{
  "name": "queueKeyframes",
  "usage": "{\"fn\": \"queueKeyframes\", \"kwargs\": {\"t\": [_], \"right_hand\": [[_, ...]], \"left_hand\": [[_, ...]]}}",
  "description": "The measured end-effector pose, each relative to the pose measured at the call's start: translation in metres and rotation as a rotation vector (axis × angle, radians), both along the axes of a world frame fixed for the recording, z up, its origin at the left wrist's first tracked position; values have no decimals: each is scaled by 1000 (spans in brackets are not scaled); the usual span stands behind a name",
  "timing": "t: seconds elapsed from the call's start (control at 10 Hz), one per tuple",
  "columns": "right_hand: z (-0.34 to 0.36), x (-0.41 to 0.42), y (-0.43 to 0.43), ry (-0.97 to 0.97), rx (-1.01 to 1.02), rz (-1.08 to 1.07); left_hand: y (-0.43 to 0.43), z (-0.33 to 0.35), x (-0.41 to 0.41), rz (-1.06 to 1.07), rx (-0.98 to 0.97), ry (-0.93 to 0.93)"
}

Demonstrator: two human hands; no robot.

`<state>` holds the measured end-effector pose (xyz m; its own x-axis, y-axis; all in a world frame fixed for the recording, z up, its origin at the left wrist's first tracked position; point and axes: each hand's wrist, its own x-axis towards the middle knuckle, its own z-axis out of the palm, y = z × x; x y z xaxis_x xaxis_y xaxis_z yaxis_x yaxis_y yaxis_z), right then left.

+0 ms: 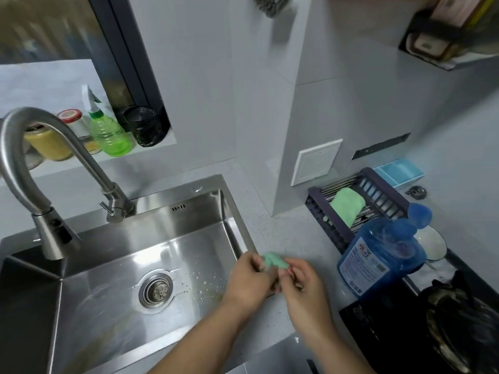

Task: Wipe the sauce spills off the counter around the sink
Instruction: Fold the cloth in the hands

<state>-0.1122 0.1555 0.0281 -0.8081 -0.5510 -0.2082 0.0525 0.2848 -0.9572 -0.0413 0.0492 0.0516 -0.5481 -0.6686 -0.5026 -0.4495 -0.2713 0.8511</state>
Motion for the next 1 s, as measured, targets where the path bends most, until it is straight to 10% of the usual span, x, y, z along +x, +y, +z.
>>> {"fn": "queueKeyframes", "kwargs": {"t": [0.2, 0.5, 1.0], "right_hand": [[-15, -29, 11, 306, 244, 172], [-51, -145, -65, 959, 878, 321], [-72, -168, -114, 1065, 1299, 588]], "left_hand": [[-2, 15, -16, -70, 372, 70], [-27, -28, 39, -55, 158, -56], [-25, -25, 274, 309, 216, -155]]}}
